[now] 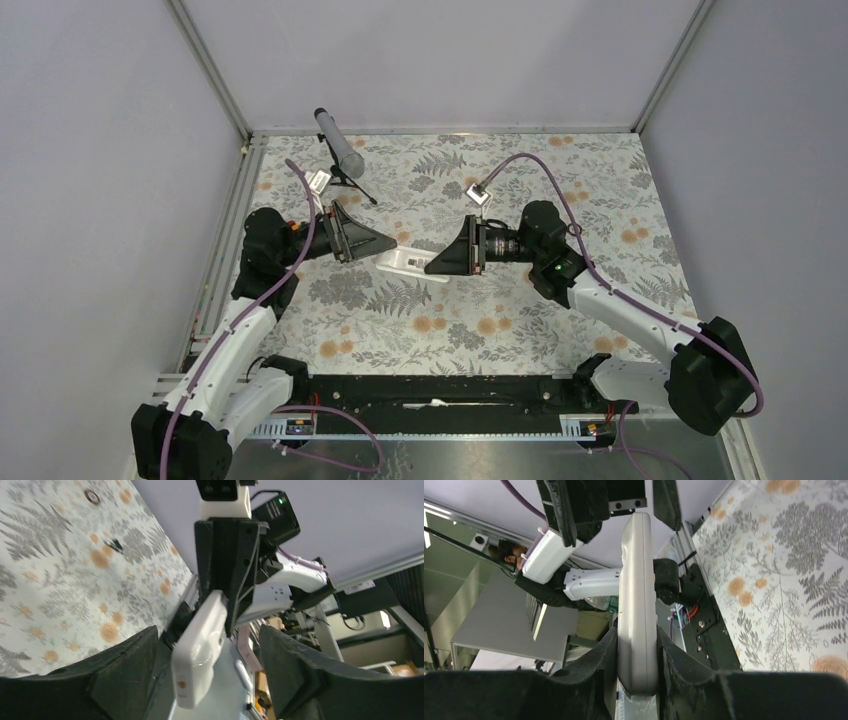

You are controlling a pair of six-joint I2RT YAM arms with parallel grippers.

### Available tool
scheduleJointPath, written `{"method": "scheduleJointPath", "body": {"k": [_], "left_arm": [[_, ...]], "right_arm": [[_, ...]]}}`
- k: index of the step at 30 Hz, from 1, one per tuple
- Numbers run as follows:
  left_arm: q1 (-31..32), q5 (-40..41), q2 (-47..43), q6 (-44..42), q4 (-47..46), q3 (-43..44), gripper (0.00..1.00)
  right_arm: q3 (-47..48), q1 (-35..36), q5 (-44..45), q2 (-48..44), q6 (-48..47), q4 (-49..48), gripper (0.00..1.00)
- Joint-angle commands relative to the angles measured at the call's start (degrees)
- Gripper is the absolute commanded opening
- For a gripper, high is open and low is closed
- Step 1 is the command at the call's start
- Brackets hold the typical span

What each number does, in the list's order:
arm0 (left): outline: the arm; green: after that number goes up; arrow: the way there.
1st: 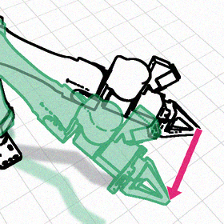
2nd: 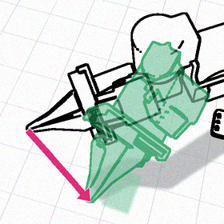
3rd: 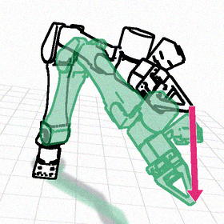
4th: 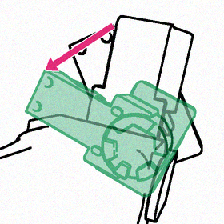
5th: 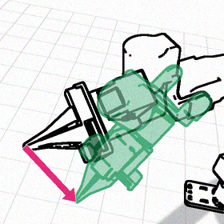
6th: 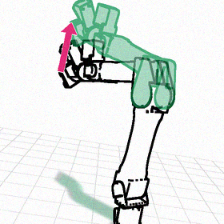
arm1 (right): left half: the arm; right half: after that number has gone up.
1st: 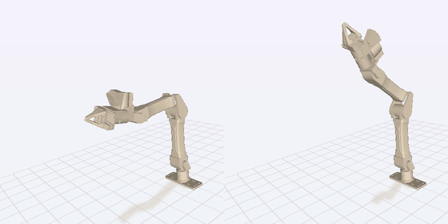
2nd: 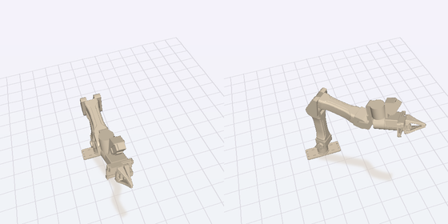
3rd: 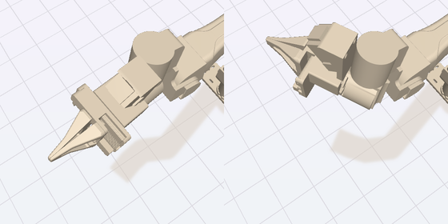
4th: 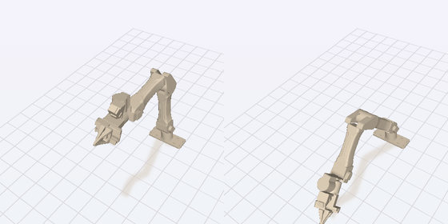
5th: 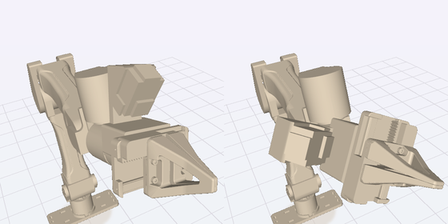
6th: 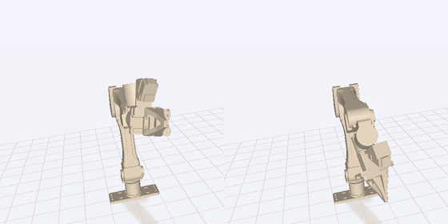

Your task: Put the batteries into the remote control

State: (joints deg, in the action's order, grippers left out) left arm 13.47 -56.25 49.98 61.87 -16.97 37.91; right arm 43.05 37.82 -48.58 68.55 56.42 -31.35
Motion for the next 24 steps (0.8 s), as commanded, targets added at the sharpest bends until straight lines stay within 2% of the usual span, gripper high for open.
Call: {"method": "scheduleJointPath", "body": {"k": [1,2,4,7,14,19,24], "left_arm": [[0.9,-8.4,0.2,-3.5,1.6,1.2,0.66],[1.1,-8.6,0.1,-3.4,1.7,0.8,0.60],[1.8,-8.7,-0.1,-3.0,1.8,0.4,0.55],[3.3,-7.8,-0.3,-3.2,2.5,-0.1,0.55],[5.7,-8.1,1.4,-1.9,1.3,-1.5,0.50],[5.7,-8.8,1.4,-0.9,0.7,-1.7,0.41],[5.2,-9.4,0.9,-0.8,0.7,-1.3,0.48]], "right_arm": [[0.8,0.1,-5.4,-0.2,-1.8,2.0,0.05],[1.1,0.1,-5.6,0.4,-1.6,1.8,0.05],[1.2,0.1,-5.8,1.2,-1.0,1.3,0.05],[0.6,0.1,-6.6,1.9,0.7,-2.1,0.05],[0.6,0.1,-5.8,2.3,0.9,-3.6,0.05],[0.1,0.1,-4.7,2.1,0.0,-3.6,0.04],[-0.1,0.0,-5.4,2.8,0.3,-4.8,0.04]]}}
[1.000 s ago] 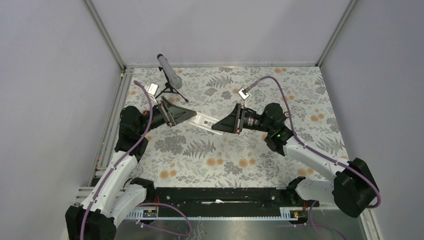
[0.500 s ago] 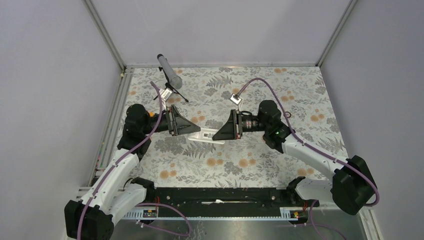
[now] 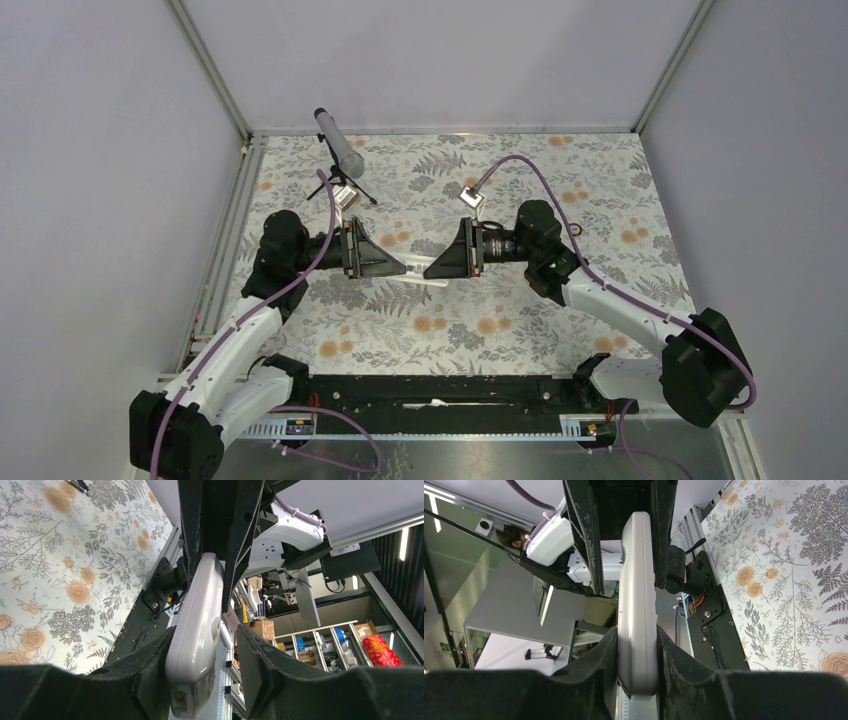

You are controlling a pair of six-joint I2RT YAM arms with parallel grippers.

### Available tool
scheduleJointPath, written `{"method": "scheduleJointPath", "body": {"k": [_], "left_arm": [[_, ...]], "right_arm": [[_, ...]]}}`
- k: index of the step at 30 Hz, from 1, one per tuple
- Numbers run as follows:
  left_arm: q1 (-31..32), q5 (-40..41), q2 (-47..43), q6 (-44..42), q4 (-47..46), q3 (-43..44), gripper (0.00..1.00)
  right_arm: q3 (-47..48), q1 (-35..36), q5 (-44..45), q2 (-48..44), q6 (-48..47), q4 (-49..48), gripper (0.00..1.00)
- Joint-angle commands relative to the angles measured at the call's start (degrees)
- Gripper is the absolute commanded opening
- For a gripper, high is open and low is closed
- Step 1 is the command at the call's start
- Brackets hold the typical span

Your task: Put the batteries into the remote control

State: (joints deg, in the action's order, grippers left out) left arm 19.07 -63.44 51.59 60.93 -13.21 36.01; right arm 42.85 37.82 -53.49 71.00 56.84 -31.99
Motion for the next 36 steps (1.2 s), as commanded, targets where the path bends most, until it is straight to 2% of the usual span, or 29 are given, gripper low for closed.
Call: {"method": "scheduleJointPath", "body": {"k": [1,7,11,14,17,18,20,21,22,23,25,27,28,32,33,36], "left_arm": [[-0.7,-2.3,-0.8,0.2,-2.8,0.6,0.48],[-2.6,-3.5,-0.8,0.2,-2.4,0.7,0.42],[-3.1,-3.9,-0.8,0.4,-2.7,0.9,0.34],[-2.9,-4.1,-1.2,0.4,-3.0,0.7,0.26],[-2.5,-4.4,-1.7,-0.2,-2.9,0.6,0.07],[-2.3,-4.2,-1.8,-0.6,-2.6,0.6,0.00],[-2.2,-2.0,-2.3,-3.2,0.8,1.1,0.00],[-2.2,0.9,-2.5,-5.7,5.6,1.6,0.00],[-2.2,4.3,-2.7,-8.5,8.9,2.2,0.00],[-2.2,8.5,-3.1,-10.1,12.3,2.5,0.00],[-2.2,14.1,-4.5,-9.2,11.9,1.1,0.00],[-2.2,17.0,-6.2,-5.6,6.1,-3.0,0.00],[-2.2,18.2,-6.7,-4.4,4.2,-3.9,0.00],[-1.8,21.7,-6.2,-4.5,5.2,-4.9,0.00],[-1.7,22.0,-6.1,-4.5,5.3,-5.0,0.00],[-1.5,23.1,-6.0,-3.9,4.9,-5.5,0.00]], "right_arm": [[0.0,0.1,-0.8,0.4,0.0,-4.4,0.04],[0.1,0.0,-2.1,0.6,0.4,-5.2,0.03],[0.2,-0.1,-2.3,0.9,0.5,-5.4,0.03],[0.7,-0.1,-2.7,1.7,0.8,-5.8,0.03],[1.3,-0.2,-2.6,2.7,1.1,-5.5,0.06],[1.7,-0.1,-2.4,2.9,0.9,-4.8,0.17],[2.2,-0.2,-0.2,2.6,-1.0,-1.2,0.51],[2.2,-0.2,2.3,1.9,-2.9,2.4,0.66],[2.2,-0.3,7.6,0.6,-5.8,6.4,0.76],[2.0,-0.2,12.6,-0.9,-8.0,10.6,0.83],[1.6,-0.3,24.3,-4.6,-11.2,19.2,0.88],[0.6,-0.3,33.6,-8.3,-12.1,24.9,0.86],[0.1,-0.3,35.3,-9.7,-11.8,25.7,0.83],[-3.0,0.7,32.0,-13.2,-9.3,18.6,0.58],[-3.0,1.5,34.1,-14.1,-9.6,19.2,0.52],[-2.3,3.9,38.3,-14.5,-11.7,20.4,0.47]]}}
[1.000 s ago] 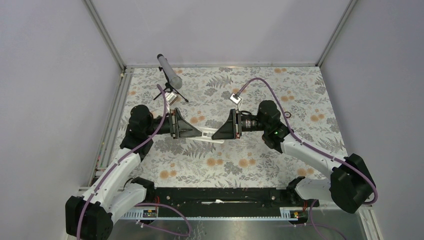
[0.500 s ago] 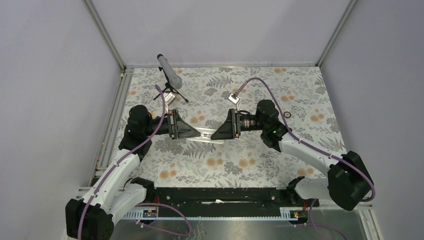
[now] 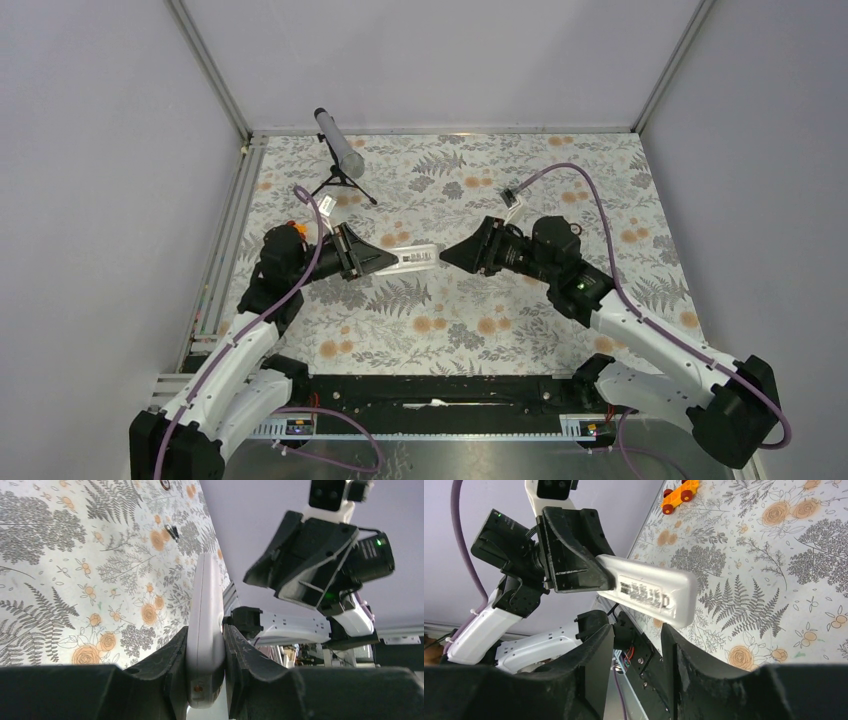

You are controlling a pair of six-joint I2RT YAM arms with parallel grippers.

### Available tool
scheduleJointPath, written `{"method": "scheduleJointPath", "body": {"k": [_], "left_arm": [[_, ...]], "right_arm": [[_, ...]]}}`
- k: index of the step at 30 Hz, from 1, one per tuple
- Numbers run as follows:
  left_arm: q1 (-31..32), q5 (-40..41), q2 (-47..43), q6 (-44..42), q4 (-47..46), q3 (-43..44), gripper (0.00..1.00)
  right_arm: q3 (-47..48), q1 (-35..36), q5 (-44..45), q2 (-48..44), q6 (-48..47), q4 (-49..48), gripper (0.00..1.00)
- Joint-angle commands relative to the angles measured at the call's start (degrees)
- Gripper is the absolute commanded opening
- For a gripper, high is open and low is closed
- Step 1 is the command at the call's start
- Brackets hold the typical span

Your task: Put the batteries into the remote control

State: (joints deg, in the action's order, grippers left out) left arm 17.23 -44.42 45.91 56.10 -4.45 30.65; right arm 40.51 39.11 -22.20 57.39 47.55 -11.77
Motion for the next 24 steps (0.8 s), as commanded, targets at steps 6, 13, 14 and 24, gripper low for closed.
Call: {"method": "scheduleJointPath", "body": {"k": [6,13,14,24], "left_arm": [[1.0,3.7,-0.1,1.8,-4.5,-0.1,0.00],[1.1,3.0,0.0,1.2,-3.9,-0.2,0.00],[1.1,3.0,-0.1,1.3,-4.0,-0.1,0.00],[1.2,2.6,-0.3,1.9,-4.4,0.1,0.00]], "right_arm": [[0.8,4.2,4.7,2.5,-2.6,-3.1,0.43],[0.2,4.2,6.1,2.1,-4.0,-9.8,0.38],[0.4,4.2,6.2,2.3,-4.0,-9.7,0.38],[2.4,5.3,6.9,6.2,-5.0,-7.9,0.35]]}}
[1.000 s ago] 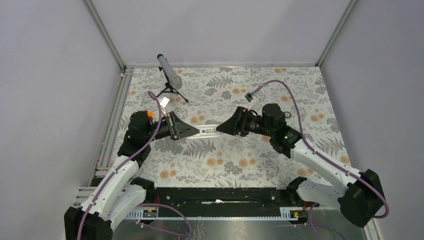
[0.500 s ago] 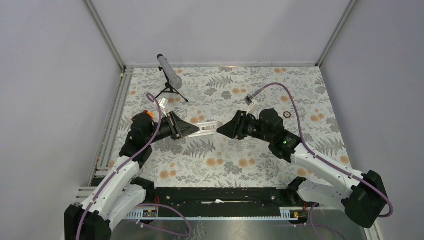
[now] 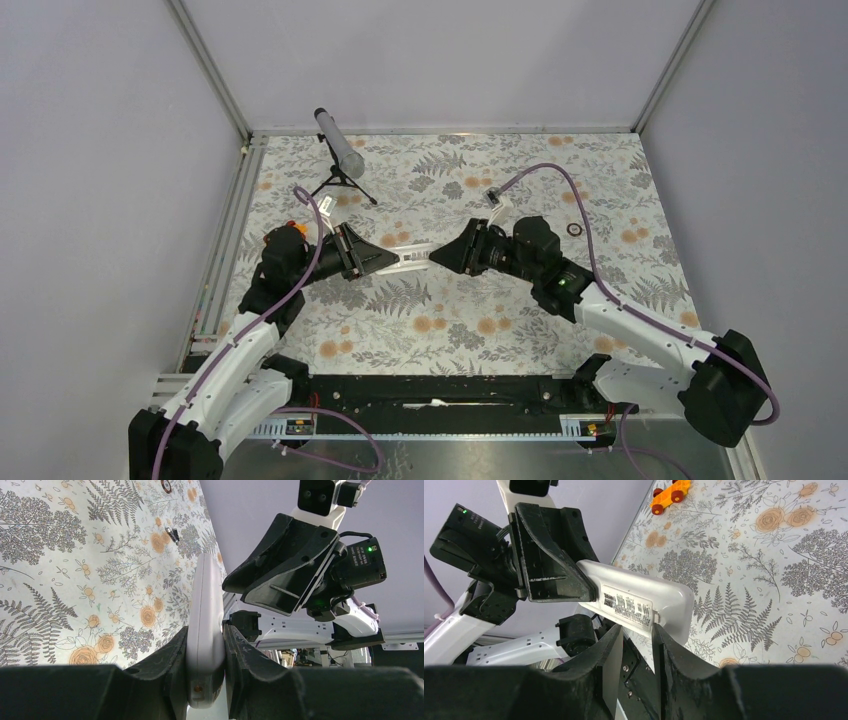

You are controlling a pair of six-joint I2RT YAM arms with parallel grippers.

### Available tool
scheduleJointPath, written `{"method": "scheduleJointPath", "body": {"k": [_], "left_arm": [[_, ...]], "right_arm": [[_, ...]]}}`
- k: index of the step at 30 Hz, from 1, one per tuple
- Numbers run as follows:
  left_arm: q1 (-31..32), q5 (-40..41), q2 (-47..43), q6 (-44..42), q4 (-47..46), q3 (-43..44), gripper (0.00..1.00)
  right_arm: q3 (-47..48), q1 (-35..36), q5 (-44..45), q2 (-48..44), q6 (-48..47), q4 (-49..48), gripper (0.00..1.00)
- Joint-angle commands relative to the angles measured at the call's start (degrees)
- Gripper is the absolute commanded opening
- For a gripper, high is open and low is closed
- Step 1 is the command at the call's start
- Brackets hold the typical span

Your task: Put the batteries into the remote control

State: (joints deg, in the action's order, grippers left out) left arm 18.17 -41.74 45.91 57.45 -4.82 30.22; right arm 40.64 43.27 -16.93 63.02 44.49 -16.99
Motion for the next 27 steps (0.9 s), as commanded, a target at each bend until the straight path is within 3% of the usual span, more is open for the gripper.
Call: {"method": "scheduleJointPath", "body": {"k": [1,19,27], "left_arm": [[0.3,-0.1,-0.3,0.6,-4.1,0.6,0.00],[0.9,-0.5,0.1,0.9,-5.2,0.4,0.00],[1.2,0.2,-0.6,0.1,-6.3,1.0,0.00]], "right_arm": [[2.1,1.3,1.8,0.6,-2.2,-3.0,0.35],[3.6,2.9,6.8,3.9,-5.6,-1.8,0.31],[7.0,5.7,16.4,7.3,-5.9,8.3,0.27]]}}
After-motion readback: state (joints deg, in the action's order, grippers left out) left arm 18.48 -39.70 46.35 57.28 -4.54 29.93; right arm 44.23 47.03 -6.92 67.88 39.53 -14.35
